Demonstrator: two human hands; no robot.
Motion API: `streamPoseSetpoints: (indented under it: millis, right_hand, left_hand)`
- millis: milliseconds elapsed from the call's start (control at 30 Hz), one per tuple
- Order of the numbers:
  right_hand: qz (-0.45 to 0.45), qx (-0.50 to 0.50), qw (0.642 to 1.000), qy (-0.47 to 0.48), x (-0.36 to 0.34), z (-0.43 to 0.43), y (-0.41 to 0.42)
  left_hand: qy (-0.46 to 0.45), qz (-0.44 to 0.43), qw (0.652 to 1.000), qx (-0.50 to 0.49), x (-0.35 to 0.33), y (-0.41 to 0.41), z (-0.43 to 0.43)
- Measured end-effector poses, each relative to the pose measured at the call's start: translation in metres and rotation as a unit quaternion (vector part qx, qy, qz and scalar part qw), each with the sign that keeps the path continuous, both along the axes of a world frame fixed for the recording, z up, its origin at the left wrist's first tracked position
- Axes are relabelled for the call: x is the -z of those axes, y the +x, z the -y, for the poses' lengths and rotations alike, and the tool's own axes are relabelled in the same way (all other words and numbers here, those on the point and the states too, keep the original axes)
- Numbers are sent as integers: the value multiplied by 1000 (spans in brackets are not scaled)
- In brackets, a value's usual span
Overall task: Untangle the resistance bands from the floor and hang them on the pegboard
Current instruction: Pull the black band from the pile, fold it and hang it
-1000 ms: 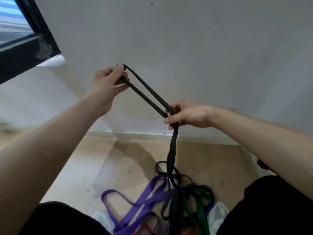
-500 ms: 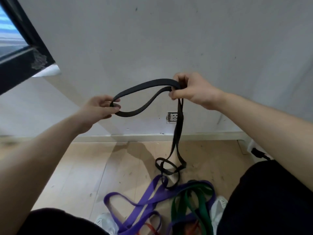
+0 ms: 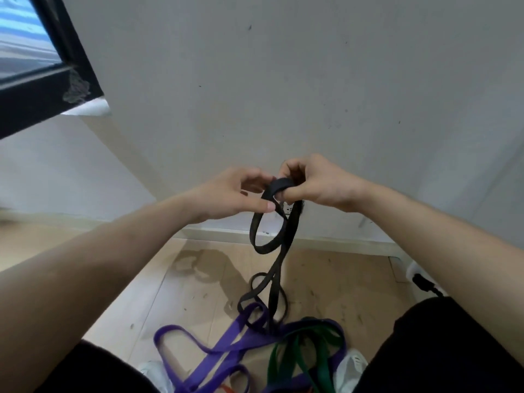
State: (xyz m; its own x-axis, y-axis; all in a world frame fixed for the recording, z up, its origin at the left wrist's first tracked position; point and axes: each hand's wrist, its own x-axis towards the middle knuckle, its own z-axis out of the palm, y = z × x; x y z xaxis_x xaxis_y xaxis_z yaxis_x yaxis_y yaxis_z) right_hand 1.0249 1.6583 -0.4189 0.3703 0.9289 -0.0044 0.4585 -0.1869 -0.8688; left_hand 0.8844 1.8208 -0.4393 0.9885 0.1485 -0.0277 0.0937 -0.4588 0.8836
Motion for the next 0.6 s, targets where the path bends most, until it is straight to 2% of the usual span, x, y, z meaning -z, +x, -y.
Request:
streamPoseSetpoints:
  millis: [300, 467, 600]
  right_hand:
    - [-74, -21, 997, -22, 9, -1, 4]
    - [-110, -32, 993, -35, 17, -5, 7]
    - [-111, -46, 989, -83, 25, -6, 11]
  left_hand:
    - [-33, 10, 999, -17, 1, -5, -1]
    - [-18, 68, 997, -43, -5, -4, 0]
    - [-34, 102, 990, -90, -11, -4, -7]
